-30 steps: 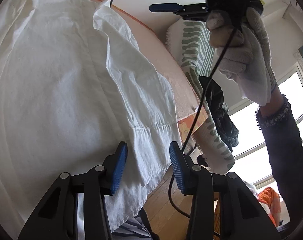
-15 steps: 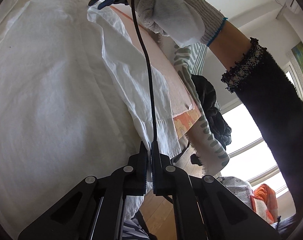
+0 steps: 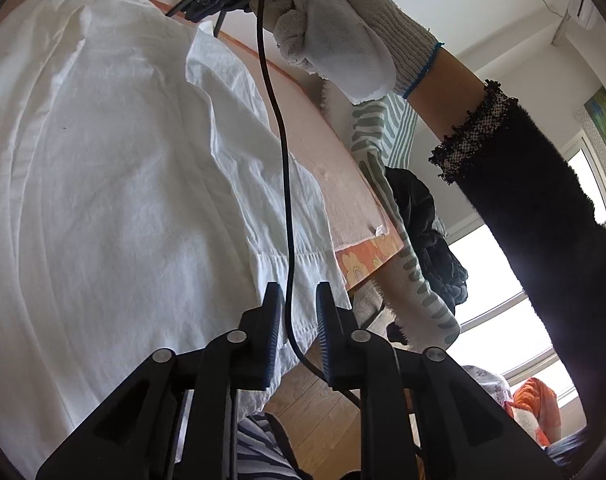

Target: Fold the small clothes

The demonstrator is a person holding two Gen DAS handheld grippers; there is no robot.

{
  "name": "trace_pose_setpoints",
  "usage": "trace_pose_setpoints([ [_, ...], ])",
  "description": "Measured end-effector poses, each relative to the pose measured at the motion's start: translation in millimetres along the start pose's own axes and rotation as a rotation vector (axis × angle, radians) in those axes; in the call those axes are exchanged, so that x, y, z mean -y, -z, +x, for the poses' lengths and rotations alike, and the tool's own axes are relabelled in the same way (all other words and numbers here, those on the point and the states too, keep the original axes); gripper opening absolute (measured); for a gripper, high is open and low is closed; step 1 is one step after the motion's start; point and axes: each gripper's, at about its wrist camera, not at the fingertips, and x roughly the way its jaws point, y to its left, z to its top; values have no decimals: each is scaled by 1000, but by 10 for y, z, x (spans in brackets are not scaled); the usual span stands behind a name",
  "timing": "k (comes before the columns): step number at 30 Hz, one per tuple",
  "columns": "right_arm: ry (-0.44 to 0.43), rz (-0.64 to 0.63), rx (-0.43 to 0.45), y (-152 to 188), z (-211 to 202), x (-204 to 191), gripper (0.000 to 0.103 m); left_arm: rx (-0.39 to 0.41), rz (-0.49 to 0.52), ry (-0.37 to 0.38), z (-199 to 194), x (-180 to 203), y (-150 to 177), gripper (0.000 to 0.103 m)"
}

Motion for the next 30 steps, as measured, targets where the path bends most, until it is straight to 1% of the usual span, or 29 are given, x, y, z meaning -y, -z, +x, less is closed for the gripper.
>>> trace_pose_setpoints([
  [1, -9, -4, -6, 12, 11, -10, 3, -6, 0, -11, 22, -16, -7, 28],
  [3, -49, -10, -27, 21, 32, -30, 3, -26, 3, -42, 84, -17, -30, 28],
  [5, -36, -18, -18, 42, 7, -28, 3, -15, 18, -80, 101, -38, -61, 29],
  [7, -37, -29, -18, 54, -40, 7, 4, -3, -4, -88, 127, -83, -112, 29],
  [9, -57, -9, -33, 54, -81, 101, 5, -12, 7, -101, 181, -103, -135, 29],
  [10, -68, 2, -38, 54, -109, 154, 13, -28, 3, -110, 196, -144, -135, 28],
  [11, -75, 8, -40, 53, -142, 206, 19, -28, 0, -95, 204, -165, -126, 29],
  [13, -89, 25, -23, 39, -221, 312, 46, -23, 29, -100, 220, -133, -110, 29],
  [14, -110, 38, -19, 33, -239, 364, 49, -26, 41, -98, 235, -115, -102, 29],
  [16, -167, 67, -23, 41, -208, 433, 49, -33, 41, -69, 264, -102, -90, 29],
  [17, -165, 74, -23, 56, -163, 430, 49, -38, 47, -62, 276, -93, -85, 28],
  [19, -125, 58, -37, 83, -23, 372, 49, -37, 78, -69, 278, -63, -74, 24],
  [20, -109, 56, -47, 95, 55, 341, 49, -42, 88, -63, 285, -58, -72, 11],
  [21, -103, 58, -55, 102, 126, 323, 49, -50, 88, -54, 297, -66, -67, 4],
  [23, -76, 63, -60, 102, 231, 293, 42, -51, 61, -41, 299, -124, -55, 2],
  [24, -62, 64, -66, 97, 280, 284, 31, -52, 39, -24, 288, -161, -52, 2],
  [25, -49, 64, -75, 95, 323, 277, 15, -49, 23, -17, 274, -188, -49, 2],
  [26, -38, 62, -84, 98, 358, 271, 9, -47, 7, -2, 253, -207, -44, 2],
  [28, -14, 43, -77, 115, 359, 248, 4, -46, -13, 21, 209, -202, -28, 2],
  [30, 9, 20, -49, 116, 273, 226, 3, -47, -2, 39, 164, -143, -2, 2],
])
